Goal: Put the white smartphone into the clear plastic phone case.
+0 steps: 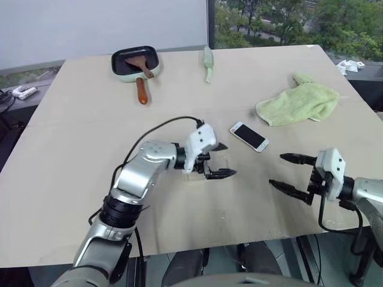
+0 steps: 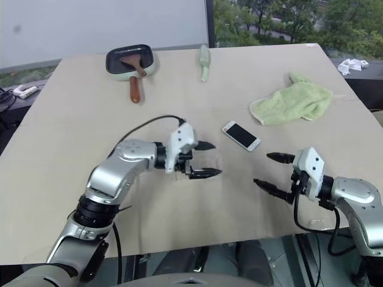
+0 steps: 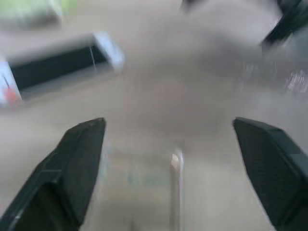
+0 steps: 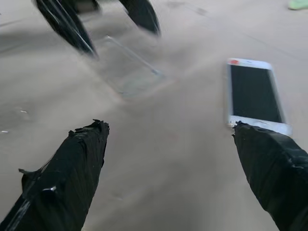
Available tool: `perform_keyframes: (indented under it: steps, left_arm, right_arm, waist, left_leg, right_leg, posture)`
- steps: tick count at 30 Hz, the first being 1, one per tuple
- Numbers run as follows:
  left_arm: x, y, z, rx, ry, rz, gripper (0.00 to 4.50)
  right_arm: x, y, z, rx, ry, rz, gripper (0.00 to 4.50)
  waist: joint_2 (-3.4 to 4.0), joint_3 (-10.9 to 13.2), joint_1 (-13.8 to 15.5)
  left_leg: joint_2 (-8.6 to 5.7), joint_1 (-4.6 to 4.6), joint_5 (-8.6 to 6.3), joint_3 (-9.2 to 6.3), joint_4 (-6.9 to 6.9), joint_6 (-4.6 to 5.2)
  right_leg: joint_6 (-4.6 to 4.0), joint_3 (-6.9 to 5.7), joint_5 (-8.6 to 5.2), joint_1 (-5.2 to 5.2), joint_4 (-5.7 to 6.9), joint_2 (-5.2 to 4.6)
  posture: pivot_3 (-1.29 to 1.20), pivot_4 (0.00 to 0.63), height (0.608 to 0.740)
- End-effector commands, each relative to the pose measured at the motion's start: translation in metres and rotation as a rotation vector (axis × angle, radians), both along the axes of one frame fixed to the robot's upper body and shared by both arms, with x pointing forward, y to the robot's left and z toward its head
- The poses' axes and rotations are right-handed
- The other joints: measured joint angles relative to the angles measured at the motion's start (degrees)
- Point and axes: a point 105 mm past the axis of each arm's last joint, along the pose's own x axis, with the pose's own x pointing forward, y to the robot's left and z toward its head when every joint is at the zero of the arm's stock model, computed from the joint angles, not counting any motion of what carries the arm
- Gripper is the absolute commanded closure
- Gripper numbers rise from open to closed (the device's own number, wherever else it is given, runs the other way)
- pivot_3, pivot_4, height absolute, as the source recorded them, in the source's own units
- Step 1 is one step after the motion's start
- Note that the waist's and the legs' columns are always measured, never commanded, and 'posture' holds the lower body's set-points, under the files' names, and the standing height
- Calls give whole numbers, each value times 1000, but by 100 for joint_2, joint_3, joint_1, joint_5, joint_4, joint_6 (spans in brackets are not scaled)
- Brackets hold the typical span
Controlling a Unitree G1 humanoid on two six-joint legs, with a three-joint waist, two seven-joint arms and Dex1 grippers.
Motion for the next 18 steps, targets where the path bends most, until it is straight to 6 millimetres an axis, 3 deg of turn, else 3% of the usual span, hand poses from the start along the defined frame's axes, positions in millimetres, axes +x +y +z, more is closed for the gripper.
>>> perform_keyframes:
  steps: [1,3,6,9,13,18]
  left_arm:
    - [-17,29,30,-64,-60,0,119]
    - [-22,57,35,-81,-64,73,119]
    - [-29,83,40,-98,-69,151,119]
    - [-42,114,37,-71,-74,246,119]
    - [-54,127,34,-65,-73,295,119]
    - [-61,135,27,-37,-64,340,119]
  right_arm:
    - [24,0,1,-48,-14,-93,0]
    - [40,3,-5,-90,-15,-135,0]
    - [54,9,-12,-130,-10,-138,0]
    - [81,17,-22,-122,23,-183,0]
    - [105,20,-26,-120,46,-217,0]
    - [107,28,-38,-166,137,-139,0]
  waist:
    - [3,-1,-64]
    - [8,-2,-111]
    - [10,-1,-105]
    - [12,0,-93]
    - [14,2,-59]
    - [15,1,-66]
  left_leg:
    - [2,3,0,2,-4,-1]
    - [3,10,0,7,-13,-1]
    - [4,8,1,11,-17,-1]
    - [3,3,1,8,-15,-1]
    - [2,3,1,11,-17,-1]
    - [2,3,0,7,-20,-2]
  right_leg:
    - [-1,1,0,0,0,1]
    - [-2,8,-1,-1,-1,3]
    - [-3,10,-1,-7,-3,2]
    - [-3,6,0,-7,-8,2]
    - [-4,8,0,-7,-9,0]
    - [-6,4,1,-5,-13,0]
  posture:
    - [0,150,740]
    - [0,150,740]
    - [0,150,740]
    - [0,150,740]
    - [0,150,740]
    - [0,150,740]
